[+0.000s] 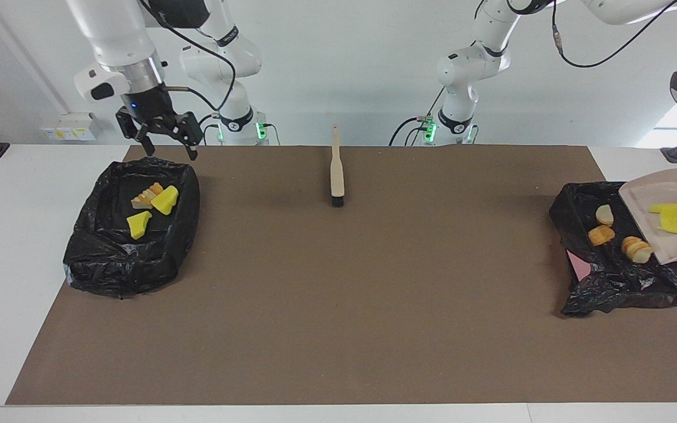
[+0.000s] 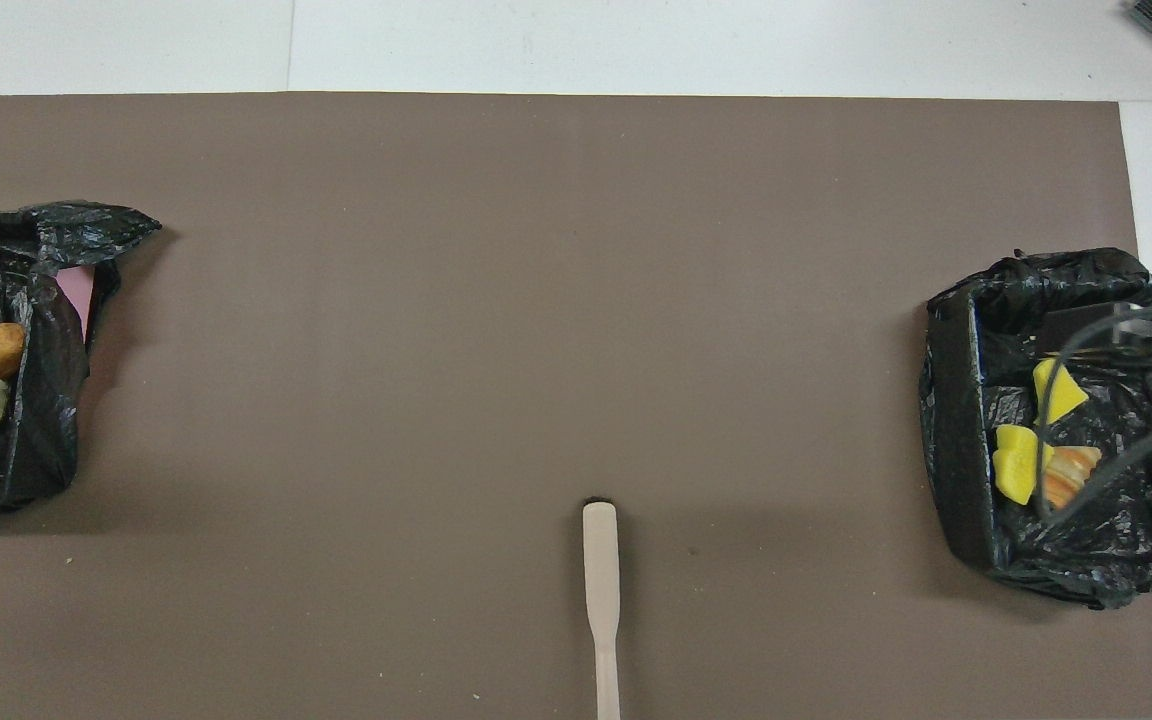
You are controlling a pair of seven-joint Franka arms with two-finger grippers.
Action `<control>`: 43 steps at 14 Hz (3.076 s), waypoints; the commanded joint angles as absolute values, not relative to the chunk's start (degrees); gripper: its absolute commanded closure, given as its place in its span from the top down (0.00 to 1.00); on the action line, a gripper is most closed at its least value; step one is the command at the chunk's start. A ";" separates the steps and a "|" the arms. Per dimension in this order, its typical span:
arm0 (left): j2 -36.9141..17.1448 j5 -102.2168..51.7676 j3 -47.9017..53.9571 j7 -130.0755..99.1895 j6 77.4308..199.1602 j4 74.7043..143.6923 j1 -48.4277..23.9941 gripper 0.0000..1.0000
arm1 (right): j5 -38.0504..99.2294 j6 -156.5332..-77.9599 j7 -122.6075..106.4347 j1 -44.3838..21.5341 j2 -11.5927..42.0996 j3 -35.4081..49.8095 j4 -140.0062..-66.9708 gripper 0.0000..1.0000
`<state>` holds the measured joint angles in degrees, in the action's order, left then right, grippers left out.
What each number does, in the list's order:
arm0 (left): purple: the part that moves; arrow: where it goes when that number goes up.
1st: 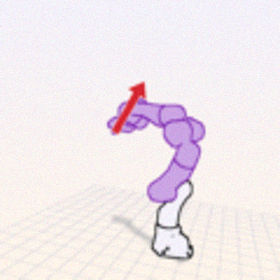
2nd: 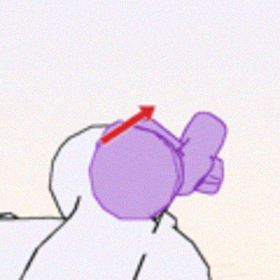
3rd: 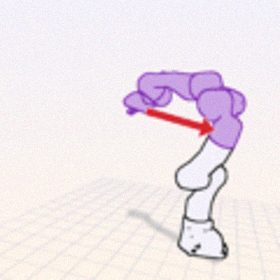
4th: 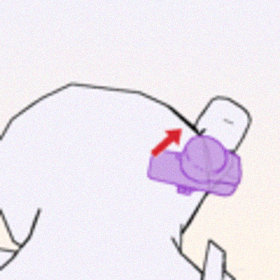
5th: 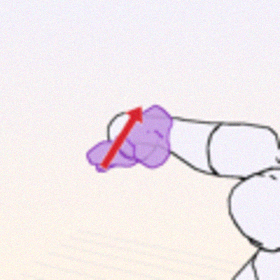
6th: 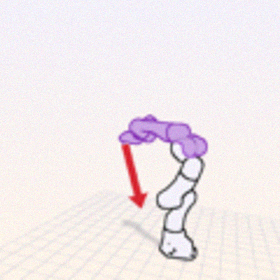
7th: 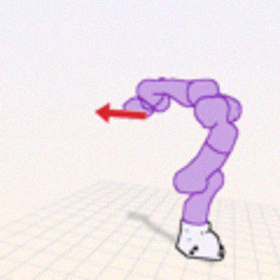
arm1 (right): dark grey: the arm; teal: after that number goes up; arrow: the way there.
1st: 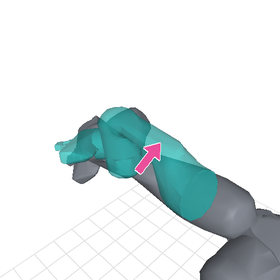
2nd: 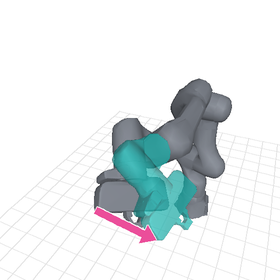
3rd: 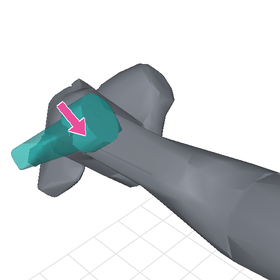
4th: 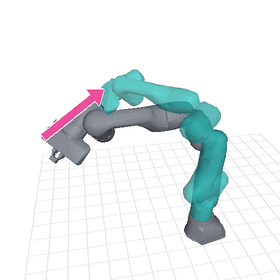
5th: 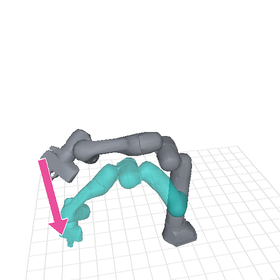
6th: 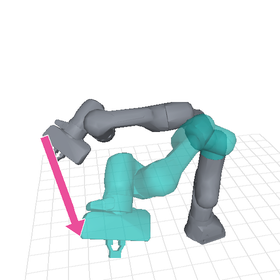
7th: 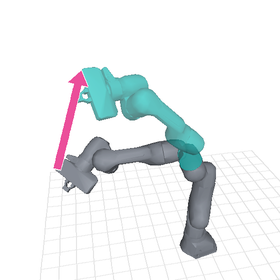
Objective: Sweep and dump trash in bin
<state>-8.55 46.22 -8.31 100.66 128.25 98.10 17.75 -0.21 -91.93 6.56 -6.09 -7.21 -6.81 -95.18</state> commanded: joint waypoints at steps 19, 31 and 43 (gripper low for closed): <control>-2.99 67.15 -8.70 83.51 125.79 103.45 11.09 0.00 | -1.23 -86.84 0.79 -6.41 -8.96 -7.03 -94.39 1.00; -1.41 71.46 -8.61 77.34 117.68 104.68 5.80 0.00 | -1.23 -86.66 0.70 -6.24 -9.49 -7.03 -95.36 1.00; -1.58 50.90 -8.79 80.80 110.85 96.68 5.45 0.00 | -1.14 -87.01 0.88 -5.89 -9.23 -7.03 -95.36 1.00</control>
<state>-2.24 53.86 -8.69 83.99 114.20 97.44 6.24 -0.25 -86.60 1.56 -6.41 -7.91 -7.18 -93.78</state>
